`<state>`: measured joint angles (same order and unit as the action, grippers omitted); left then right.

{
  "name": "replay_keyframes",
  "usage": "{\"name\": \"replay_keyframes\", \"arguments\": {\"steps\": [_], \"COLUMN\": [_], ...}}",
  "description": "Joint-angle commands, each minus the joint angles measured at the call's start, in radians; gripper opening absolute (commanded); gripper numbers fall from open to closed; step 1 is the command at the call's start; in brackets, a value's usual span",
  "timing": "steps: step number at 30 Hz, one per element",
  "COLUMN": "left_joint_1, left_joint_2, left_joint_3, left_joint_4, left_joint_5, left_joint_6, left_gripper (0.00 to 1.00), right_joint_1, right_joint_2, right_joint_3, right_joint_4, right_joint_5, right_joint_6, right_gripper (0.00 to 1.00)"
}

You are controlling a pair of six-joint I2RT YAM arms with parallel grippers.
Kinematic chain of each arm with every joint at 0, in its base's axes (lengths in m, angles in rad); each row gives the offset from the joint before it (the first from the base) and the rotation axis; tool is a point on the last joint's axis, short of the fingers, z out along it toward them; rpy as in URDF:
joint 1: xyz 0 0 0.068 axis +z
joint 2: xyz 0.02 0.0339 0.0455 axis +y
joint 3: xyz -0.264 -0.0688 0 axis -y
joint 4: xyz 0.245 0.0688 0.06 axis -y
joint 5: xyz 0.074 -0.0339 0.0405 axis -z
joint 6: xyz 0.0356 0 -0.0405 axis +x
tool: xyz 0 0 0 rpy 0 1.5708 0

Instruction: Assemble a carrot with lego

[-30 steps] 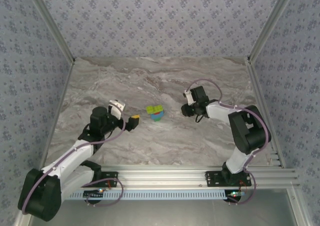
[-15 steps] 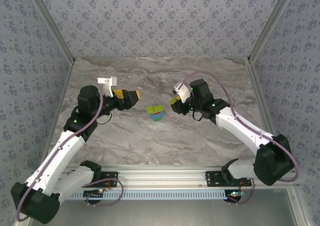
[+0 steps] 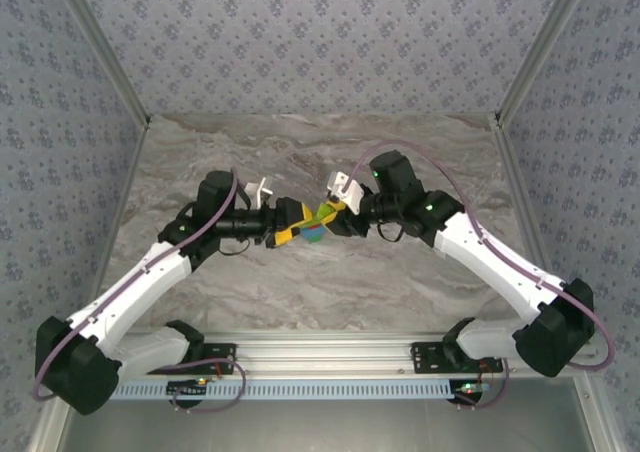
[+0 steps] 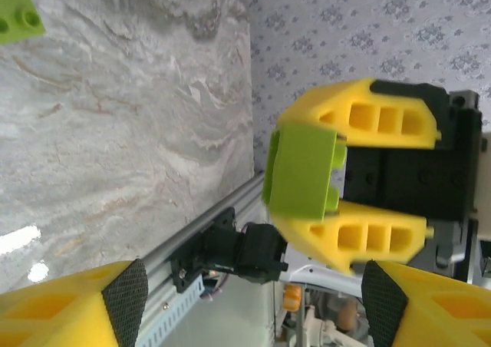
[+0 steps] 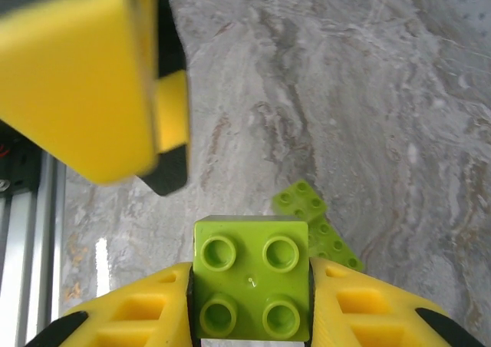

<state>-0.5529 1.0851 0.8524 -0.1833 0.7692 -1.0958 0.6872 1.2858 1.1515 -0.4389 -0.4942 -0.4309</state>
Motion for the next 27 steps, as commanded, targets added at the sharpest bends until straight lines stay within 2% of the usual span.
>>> {"name": "replay_keyframes", "arguments": {"steps": [1, 7, 14, 23, 27], "left_joint_1": [-0.009, -0.009, -0.016, -0.017, -0.015], "left_joint_2": [0.008, 0.021, 0.042, 0.053, 0.058], "left_joint_3": [0.015, 0.030, -0.005, -0.021, -0.019], "left_joint_4": [0.004, 0.030, 0.070, 0.088, 0.071], "left_joint_5": [0.038, 0.041, 0.050, 0.055, 0.055], "left_joint_6": [-0.064, -0.079, -0.086, -0.078, -0.066], "left_gripper": [0.75, 0.75, 0.68, 0.50, 0.46], "right_joint_1": [0.040, 0.073, 0.092, 0.104, 0.103], "right_joint_2": [0.034, 0.074, 0.112, 0.128, 0.121], "right_joint_3": [0.032, 0.064, 0.094, 0.104, 0.102], "right_joint_4": [-0.063, -0.050, -0.040, -0.047, -0.058], "right_joint_5": [0.021, 0.032, 0.041, 0.031, 0.035], "right_joint_6": [-0.046, -0.037, -0.033, -0.036, -0.038], "right_gripper": [0.34, 0.34, 0.34, 0.33, 0.33]}}
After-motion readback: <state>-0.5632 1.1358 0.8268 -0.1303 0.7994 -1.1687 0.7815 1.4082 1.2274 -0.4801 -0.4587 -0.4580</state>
